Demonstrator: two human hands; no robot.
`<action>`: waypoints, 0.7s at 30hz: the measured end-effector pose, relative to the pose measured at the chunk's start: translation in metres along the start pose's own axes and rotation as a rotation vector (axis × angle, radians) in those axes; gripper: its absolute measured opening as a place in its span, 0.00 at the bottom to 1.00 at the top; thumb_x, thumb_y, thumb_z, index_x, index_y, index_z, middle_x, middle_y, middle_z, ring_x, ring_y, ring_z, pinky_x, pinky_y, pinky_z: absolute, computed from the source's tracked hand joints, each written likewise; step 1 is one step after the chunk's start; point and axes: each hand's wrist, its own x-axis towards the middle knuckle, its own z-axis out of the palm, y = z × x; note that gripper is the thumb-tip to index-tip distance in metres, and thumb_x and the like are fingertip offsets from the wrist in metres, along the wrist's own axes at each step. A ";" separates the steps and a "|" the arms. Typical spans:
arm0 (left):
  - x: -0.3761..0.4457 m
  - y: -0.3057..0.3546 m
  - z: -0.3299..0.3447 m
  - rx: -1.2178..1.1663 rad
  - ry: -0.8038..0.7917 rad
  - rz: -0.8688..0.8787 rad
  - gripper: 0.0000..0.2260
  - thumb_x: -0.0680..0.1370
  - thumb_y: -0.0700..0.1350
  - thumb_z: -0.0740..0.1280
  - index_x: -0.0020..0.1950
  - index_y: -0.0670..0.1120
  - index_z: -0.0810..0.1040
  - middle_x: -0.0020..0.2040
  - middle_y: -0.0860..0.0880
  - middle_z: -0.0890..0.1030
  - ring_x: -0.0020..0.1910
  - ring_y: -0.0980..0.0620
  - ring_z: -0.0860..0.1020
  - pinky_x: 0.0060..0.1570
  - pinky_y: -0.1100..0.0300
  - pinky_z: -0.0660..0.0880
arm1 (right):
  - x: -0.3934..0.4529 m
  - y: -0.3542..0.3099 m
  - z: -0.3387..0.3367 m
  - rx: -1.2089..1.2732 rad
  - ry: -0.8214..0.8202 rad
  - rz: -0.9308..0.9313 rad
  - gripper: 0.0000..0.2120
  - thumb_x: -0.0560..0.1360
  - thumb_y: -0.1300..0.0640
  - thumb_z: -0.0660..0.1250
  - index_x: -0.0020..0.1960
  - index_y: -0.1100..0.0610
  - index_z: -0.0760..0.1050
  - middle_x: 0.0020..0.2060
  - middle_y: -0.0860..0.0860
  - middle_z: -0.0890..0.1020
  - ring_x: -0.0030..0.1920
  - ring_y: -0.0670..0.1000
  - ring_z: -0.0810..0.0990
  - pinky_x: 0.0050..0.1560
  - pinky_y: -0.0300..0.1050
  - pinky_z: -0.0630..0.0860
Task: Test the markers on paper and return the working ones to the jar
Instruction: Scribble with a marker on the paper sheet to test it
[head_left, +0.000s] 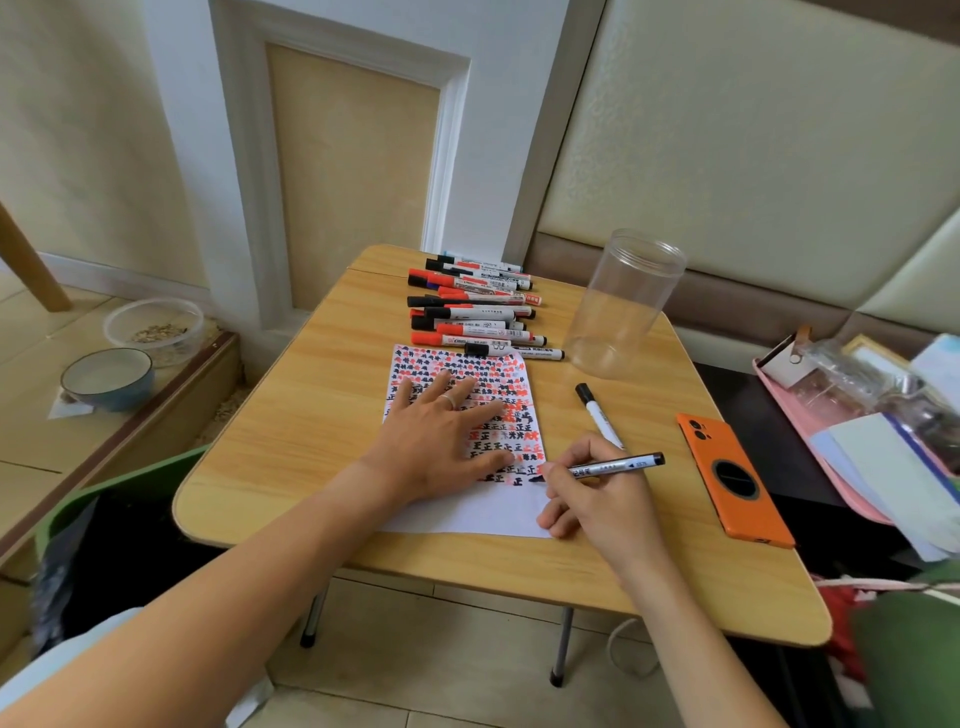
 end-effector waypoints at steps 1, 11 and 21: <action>0.000 0.000 0.000 0.000 0.004 0.002 0.36 0.75 0.77 0.47 0.81 0.65 0.55 0.83 0.51 0.53 0.83 0.45 0.48 0.78 0.35 0.45 | 0.000 0.000 0.000 -0.003 -0.001 0.000 0.08 0.78 0.65 0.71 0.43 0.62 0.73 0.27 0.59 0.80 0.29 0.65 0.82 0.25 0.44 0.76; -0.007 -0.013 -0.017 -0.047 0.171 0.098 0.34 0.75 0.75 0.46 0.79 0.65 0.60 0.83 0.51 0.55 0.83 0.51 0.46 0.78 0.35 0.43 | -0.001 -0.001 0.000 -0.029 0.010 0.007 0.08 0.79 0.62 0.71 0.44 0.62 0.73 0.29 0.56 0.81 0.29 0.65 0.82 0.26 0.46 0.76; -0.019 -0.015 -0.003 -0.069 0.006 0.242 0.29 0.79 0.71 0.44 0.80 0.66 0.56 0.83 0.55 0.54 0.82 0.55 0.44 0.80 0.43 0.41 | -0.001 0.001 0.002 -0.052 0.016 0.016 0.08 0.79 0.60 0.71 0.43 0.58 0.74 0.30 0.58 0.82 0.32 0.68 0.83 0.29 0.47 0.76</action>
